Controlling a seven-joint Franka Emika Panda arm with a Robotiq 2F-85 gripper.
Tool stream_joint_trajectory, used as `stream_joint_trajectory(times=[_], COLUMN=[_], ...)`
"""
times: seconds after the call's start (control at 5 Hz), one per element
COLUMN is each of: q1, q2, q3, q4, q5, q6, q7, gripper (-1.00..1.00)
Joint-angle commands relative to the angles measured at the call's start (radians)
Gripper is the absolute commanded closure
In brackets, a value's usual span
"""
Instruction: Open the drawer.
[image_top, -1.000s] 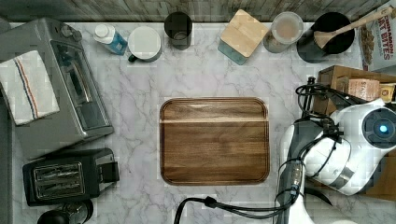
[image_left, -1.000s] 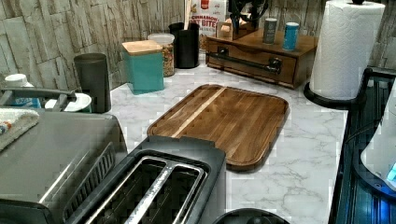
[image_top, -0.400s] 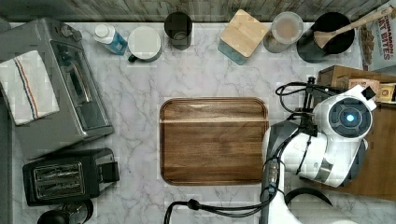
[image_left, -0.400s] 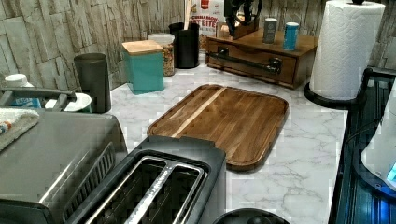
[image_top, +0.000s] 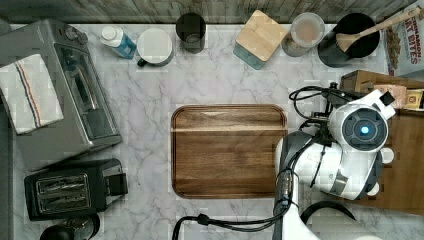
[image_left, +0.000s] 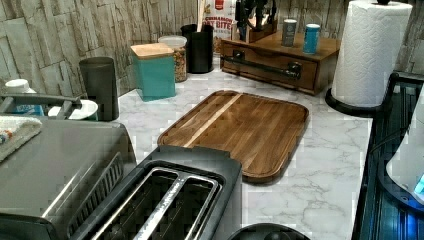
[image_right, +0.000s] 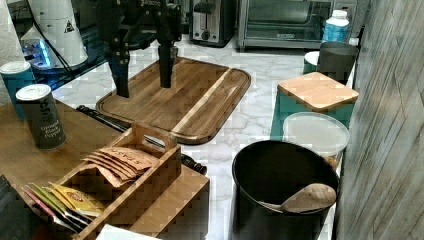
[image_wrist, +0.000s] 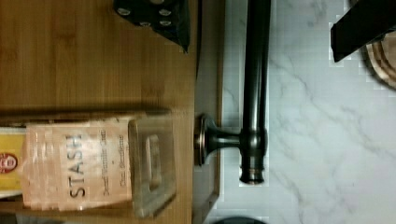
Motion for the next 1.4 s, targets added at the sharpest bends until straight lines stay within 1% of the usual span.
stream_joint_trajectory(times=[0.2, 0.4, 0.6, 0.8, 1.0, 1.2, 1.4], q1=[0.050, 0.044, 0.049, 0.035, 0.022, 0.008, 0.000], q2=[0.058, 0.076, 0.091, 0.105, 0.138, 0.177, 0.188], q3=[-0.027, -0.040, -0.063, -0.075, -0.067, -0.050, -0.024], q4=[-0.050, -0.057, -0.064, -0.087, -0.094, -0.078, -0.078], q5=[0.059, 0.003, -0.081, -0.127, -0.091, -0.020, 0.025], q6=[0.030, 0.040, 0.076, 0.144, 0.199, 0.212, 0.220], q7=[0.215, 0.220, 0.238, 0.260, 0.251, 0.212, 0.205], gripper=[-1.00, -1.00, -1.00, -1.00, -1.00, -1.00, -1.00])
